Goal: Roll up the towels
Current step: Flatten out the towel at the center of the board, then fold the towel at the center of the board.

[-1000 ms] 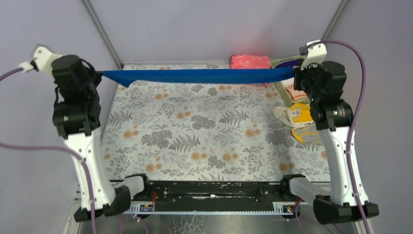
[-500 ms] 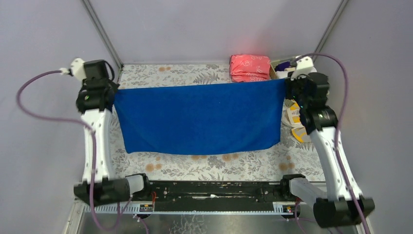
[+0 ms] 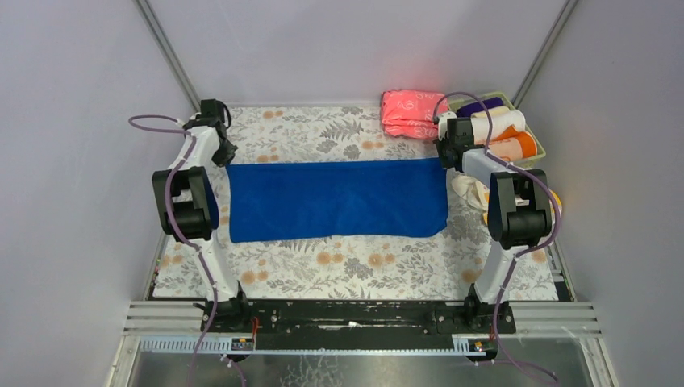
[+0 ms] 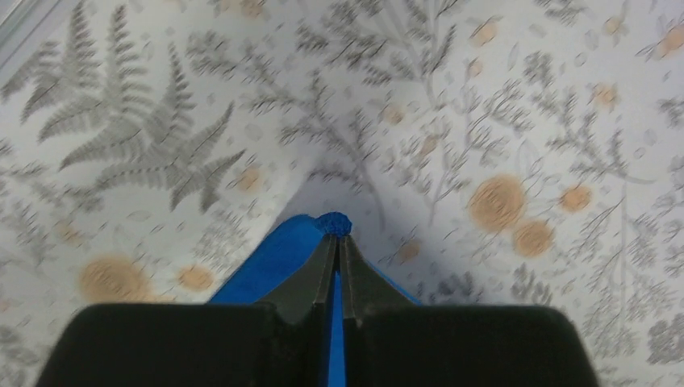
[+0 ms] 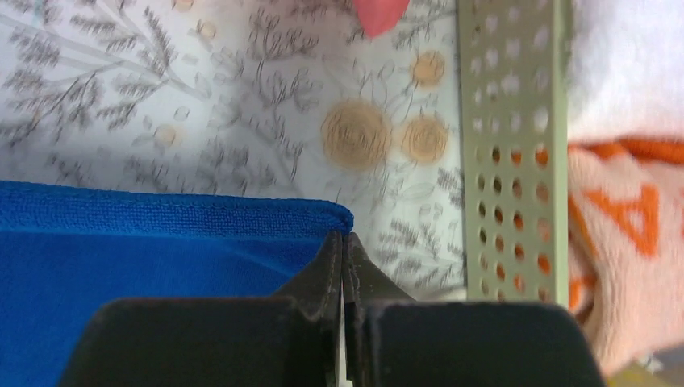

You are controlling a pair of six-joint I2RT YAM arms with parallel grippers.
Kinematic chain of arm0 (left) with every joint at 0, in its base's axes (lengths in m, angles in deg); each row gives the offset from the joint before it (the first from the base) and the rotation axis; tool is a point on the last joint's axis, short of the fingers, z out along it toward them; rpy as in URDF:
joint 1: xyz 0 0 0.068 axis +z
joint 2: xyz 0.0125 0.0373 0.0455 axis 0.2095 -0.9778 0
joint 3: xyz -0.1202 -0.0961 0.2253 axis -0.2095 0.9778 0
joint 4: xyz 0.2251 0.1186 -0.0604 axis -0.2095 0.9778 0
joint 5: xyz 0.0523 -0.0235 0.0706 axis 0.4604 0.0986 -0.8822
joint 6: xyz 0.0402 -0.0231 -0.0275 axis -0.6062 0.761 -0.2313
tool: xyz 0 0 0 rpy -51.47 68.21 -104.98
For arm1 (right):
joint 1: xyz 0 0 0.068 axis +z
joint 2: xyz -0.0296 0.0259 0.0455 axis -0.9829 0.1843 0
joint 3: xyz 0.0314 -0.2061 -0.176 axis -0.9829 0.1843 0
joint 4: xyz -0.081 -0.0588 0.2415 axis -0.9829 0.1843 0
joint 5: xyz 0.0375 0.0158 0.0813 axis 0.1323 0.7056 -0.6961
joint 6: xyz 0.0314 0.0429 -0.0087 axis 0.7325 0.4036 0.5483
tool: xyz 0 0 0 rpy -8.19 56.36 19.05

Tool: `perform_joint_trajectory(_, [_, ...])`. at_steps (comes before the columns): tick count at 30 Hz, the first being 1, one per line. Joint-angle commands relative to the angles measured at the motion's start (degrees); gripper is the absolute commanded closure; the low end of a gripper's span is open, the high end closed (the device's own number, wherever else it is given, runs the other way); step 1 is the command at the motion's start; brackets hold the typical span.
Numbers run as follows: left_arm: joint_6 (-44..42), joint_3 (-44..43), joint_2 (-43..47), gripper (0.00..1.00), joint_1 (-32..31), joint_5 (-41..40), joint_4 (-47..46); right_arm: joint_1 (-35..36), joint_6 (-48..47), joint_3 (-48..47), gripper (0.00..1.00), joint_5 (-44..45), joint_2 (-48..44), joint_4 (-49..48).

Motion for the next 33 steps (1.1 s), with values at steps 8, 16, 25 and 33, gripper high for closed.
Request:
perform_joint_trajectory(8, [0.5, -12.7, -10.3, 1.0, 0.0, 1.7, -7.1, -1.0, -8.8, -10.3, 1.0, 2.7, 7.9, -10.7])
perform_joint_trajectory(16, [-0.6, -10.6, -8.9, 1.0, 0.0, 2.1, -9.5, -1.0, -9.0, -11.7, 1.0, -0.9, 9.7, -10.5])
perform_joint_trajectory(25, [0.1, -6.1, -4.8, 1.0, 0.1, 3.0, -9.3, -1.1, -10.8, -5.1, 1.0, -0.9, 3.4, -12.5])
perform_joint_trajectory(33, [-0.4, -2.2, -0.5, 1.0, 0.2, 2.8, -9.0, -1.1, -10.4, -1.5, 1.0, -2.1, -0.1, -12.4])
